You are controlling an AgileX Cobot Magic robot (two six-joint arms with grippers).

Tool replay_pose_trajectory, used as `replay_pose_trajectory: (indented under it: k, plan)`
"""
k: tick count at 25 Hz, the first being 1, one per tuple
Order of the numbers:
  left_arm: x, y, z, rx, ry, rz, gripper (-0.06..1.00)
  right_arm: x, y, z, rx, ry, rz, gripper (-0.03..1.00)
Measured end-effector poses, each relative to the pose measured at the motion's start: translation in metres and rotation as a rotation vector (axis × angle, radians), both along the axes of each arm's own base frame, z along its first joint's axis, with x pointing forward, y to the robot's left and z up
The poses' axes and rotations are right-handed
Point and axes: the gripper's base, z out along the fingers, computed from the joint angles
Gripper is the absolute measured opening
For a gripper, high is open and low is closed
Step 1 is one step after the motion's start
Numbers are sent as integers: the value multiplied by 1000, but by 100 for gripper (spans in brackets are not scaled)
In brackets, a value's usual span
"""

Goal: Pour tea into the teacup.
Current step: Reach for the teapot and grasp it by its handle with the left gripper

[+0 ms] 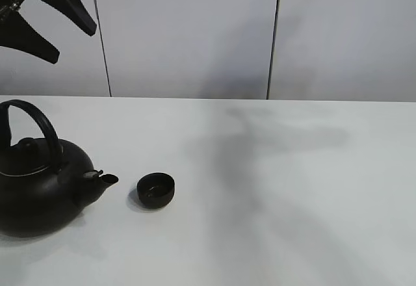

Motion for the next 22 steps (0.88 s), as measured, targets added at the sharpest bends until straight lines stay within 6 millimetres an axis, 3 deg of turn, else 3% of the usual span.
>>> replay_pose_trajectory:
  k: [3, 5, 7, 11, 13, 16, 18, 22]
  plan:
    - [0, 0, 0, 0, 0, 0, 48, -52, -25, 53, -20, -116, -74, 55]
    - [0, 0, 0, 0, 0, 0, 48, -91, -28, 86, -42, -205, -92, 55]
    - [0, 0, 0, 0, 0, 0, 48, -138, -20, 119, -50, -321, -84, 55]
    - [0, 0, 0, 0, 0, 0, 48, -230, 5, 161, 8, -557, 4, 55]
    - [0, 0, 0, 0, 0, 0, 48, -271, 19, 167, 33, -639, 68, 55]
    - [0, 0, 0, 0, 0, 0, 48, -329, 36, 158, 55, -731, 151, 55]
    - [0, 0, 0, 0, 0, 0, 48, -360, 43, 140, 61, -772, 178, 55]
    - [0, 0, 0, 0, 0, 0, 48, -391, 49, 88, 83, -769, 175, 55]
